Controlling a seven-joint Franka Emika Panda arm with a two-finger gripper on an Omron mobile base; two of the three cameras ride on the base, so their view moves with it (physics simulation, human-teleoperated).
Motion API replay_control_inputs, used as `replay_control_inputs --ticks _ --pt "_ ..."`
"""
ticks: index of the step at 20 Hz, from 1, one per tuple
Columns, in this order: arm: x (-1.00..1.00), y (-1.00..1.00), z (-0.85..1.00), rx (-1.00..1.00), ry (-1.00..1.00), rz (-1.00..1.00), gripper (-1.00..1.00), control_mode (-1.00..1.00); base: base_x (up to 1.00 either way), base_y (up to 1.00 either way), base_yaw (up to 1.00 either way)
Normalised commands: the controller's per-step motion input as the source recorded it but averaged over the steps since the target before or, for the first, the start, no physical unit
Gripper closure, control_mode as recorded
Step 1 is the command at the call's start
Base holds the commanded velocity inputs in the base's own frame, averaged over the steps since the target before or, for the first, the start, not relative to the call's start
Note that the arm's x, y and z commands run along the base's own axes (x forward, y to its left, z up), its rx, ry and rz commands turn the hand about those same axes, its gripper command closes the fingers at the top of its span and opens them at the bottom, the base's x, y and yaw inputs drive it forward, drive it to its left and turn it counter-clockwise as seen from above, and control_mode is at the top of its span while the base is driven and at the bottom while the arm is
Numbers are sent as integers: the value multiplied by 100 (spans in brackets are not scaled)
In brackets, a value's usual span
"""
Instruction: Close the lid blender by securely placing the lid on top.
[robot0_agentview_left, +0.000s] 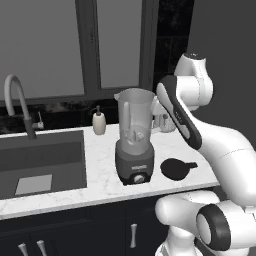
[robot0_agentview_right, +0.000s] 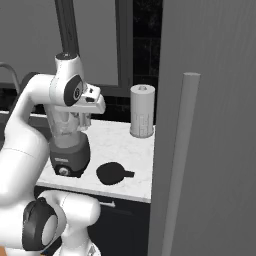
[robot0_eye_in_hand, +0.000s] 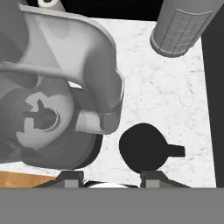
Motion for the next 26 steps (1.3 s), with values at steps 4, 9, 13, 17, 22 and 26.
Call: replay_control_inputs --ticks 4,9,13,17,22,26 --pt "-25 0 -1 0 -1 -10 -100 -100 0 0 0" --pt "-55 -5 -25 0 -9 -29 -100 -100 0 0 0" --pt "-40 -22 -30 3 -7 -36 -100 -100 0 0 0" --pt "-29 -33 -34 9 -2 -39 -100 -100 0 0 0" --pt "-28 -37 -28 10 0 -35 -100 -100 0 0 0" --pt "-3 -39 -27 9 0 -35 -100 -100 0 0 0"
